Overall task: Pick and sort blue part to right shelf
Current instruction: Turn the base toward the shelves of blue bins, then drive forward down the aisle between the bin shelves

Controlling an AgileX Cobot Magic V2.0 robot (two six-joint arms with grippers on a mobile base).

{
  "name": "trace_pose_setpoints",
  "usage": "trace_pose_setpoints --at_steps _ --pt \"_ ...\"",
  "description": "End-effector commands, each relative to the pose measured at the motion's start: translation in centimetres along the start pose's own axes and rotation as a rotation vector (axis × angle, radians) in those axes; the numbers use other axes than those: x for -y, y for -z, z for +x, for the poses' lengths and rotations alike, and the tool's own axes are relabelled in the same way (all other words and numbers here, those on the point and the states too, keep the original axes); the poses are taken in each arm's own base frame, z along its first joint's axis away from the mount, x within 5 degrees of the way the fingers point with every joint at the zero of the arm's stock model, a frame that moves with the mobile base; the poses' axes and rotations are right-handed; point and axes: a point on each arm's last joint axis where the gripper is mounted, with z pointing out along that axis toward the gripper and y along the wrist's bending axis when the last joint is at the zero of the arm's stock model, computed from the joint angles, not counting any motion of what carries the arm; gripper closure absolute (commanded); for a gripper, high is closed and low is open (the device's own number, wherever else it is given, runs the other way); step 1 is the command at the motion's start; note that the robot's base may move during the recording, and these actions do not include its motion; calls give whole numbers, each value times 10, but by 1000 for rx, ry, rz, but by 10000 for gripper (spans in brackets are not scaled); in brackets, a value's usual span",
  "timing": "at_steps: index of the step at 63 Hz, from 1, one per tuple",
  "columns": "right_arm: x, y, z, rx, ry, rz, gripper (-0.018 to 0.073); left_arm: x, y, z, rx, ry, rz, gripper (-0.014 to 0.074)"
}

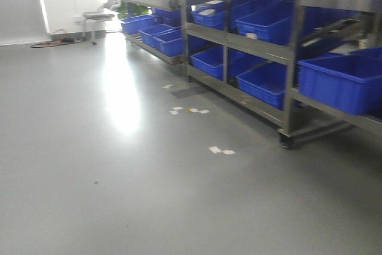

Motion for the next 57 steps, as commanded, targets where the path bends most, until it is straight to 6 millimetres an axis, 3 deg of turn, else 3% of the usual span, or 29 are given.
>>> trace_pose_setpoints --at_steps 1,57 --pt "0 1 -18 114 5 5 125 0 2 -18 110 0 -7 212" --pt "0 1 -18 114 5 5 125 0 2 -18 110 0 -7 212"
